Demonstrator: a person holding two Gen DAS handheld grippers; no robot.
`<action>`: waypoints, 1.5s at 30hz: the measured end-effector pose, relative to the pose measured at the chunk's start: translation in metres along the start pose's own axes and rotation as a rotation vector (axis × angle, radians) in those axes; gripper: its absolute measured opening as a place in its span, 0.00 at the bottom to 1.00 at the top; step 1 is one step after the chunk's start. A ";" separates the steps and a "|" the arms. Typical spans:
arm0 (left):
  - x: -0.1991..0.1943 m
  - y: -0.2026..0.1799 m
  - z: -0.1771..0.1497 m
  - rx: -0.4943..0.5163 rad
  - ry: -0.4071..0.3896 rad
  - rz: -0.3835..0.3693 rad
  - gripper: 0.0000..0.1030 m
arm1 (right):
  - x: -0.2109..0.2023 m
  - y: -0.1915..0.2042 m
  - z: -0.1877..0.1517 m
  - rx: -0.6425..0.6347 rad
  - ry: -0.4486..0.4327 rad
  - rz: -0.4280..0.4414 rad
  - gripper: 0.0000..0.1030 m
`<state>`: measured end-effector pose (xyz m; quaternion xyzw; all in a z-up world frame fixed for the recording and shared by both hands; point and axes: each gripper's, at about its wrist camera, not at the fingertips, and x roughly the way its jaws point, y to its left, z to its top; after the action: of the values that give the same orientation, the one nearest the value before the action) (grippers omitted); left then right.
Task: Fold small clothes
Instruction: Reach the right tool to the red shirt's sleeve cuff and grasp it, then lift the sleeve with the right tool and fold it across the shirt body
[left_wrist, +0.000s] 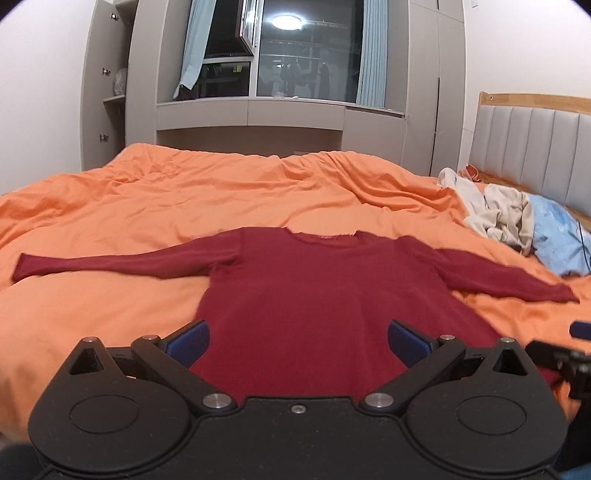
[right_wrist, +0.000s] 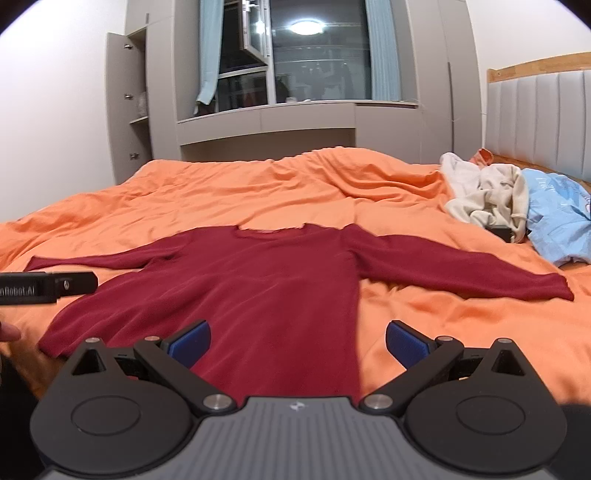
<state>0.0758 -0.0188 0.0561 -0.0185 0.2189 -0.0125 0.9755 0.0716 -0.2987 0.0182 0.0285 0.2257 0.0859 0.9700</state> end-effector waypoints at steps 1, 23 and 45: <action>0.009 -0.003 0.007 -0.001 0.002 0.000 1.00 | 0.005 -0.006 0.005 0.007 0.000 -0.010 1.00; 0.219 -0.058 0.078 0.043 0.102 -0.072 1.00 | 0.165 -0.151 0.073 0.066 0.057 -0.203 1.00; 0.255 -0.041 0.042 -0.013 0.267 -0.092 1.00 | 0.220 -0.325 0.027 0.781 0.122 -0.598 1.00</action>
<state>0.3237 -0.0670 -0.0128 -0.0331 0.3457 -0.0582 0.9360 0.3275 -0.5791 -0.0833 0.3186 0.2955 -0.2854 0.8542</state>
